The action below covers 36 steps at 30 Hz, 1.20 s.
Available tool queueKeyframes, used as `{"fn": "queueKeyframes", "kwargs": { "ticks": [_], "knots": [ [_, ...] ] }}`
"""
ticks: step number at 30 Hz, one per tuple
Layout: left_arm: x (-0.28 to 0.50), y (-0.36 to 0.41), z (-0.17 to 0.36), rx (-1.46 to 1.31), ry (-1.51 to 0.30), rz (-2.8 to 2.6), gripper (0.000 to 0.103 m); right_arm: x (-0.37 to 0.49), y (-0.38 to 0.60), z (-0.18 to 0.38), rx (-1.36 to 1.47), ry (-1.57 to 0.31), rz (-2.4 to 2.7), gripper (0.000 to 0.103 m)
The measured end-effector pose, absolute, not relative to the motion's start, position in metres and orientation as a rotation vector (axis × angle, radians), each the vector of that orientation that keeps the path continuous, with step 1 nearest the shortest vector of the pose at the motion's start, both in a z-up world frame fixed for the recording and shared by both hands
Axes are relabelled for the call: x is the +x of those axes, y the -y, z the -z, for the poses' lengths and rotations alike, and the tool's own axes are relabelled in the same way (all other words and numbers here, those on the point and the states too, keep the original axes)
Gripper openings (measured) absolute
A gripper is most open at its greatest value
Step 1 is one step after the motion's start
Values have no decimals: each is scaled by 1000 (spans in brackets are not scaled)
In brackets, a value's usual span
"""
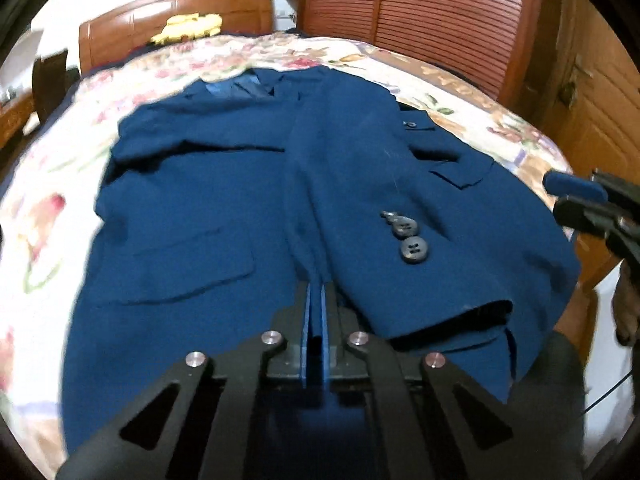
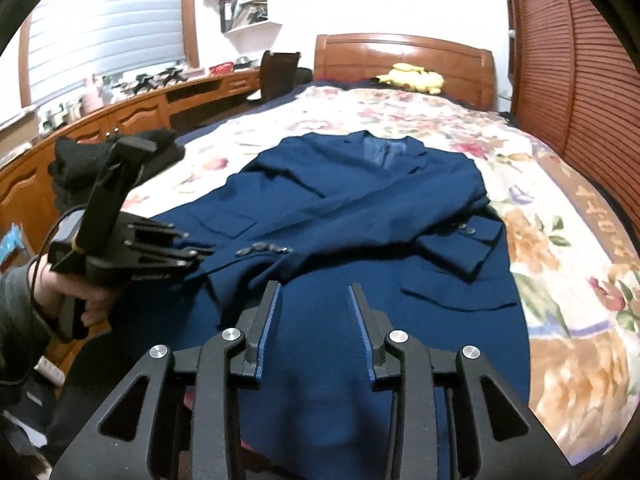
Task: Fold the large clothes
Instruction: 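Grasp the opposite jacket side edge with the right tool, fold inward, release, then move both tools to the jacket hem and close on it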
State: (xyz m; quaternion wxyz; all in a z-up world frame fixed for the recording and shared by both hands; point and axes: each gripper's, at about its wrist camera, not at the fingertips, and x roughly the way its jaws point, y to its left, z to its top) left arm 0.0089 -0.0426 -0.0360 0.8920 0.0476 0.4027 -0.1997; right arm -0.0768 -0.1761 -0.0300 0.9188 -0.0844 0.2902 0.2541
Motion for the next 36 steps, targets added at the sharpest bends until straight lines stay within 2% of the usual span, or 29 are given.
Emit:
{"fn": "queueKeyframes", "kwargs": {
  "ticks": [8,10,13,15,16,18,20,23,36],
  "knots": [
    [28,-5,-9,77,-734,261,1,-71,189,25,-162,-576,-495,33],
    [28,-14,-13,55,-731,285,3,-69,191,25,-166,-576,-478,33],
    [17,-24,-18,70,-694,284,19,-66,195,26,-174,-571,-447,34],
    [9,-30,-20,64,-676,282,35,-65,199,26,-176,-568,-433,36],
    [3,-37,-21,56,-671,281,38,-64,202,26,-177,-566,-423,39],
    [-3,-43,-21,57,-665,271,44,-62,207,26,-184,-564,-404,46],
    [-15,-53,-18,68,-656,250,47,-60,213,26,-189,-566,-388,60],
    [-28,-67,-11,65,-662,217,48,-57,223,28,-197,-576,-365,68],
    [-70,-97,36,33,-732,157,48,-47,282,55,-182,-674,-239,69]
  ]
}}
